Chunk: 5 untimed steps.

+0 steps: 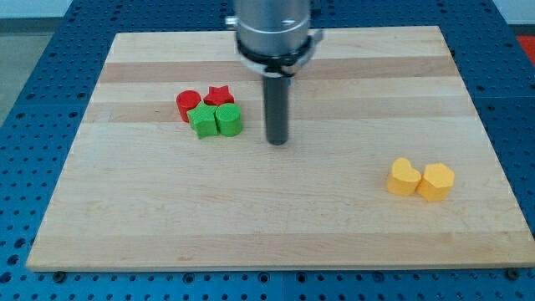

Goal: Move your arm towards the top center of the board

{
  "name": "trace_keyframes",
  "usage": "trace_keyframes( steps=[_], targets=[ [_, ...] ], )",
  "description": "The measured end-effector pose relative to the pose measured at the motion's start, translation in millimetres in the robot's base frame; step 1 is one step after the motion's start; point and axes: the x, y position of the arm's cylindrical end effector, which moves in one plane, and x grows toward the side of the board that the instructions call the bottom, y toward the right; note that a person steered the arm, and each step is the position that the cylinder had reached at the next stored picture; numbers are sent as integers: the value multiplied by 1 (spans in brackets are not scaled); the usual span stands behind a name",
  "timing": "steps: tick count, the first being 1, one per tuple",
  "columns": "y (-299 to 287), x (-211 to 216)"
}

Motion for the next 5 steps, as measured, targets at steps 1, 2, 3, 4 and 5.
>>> trace_keyframes(
  steps=[1, 2, 3, 4, 5],
  targets=[
    [35, -24],
    [64, -56],
    [74, -93],
    [74, -128],
    [74, -164]
  ],
)
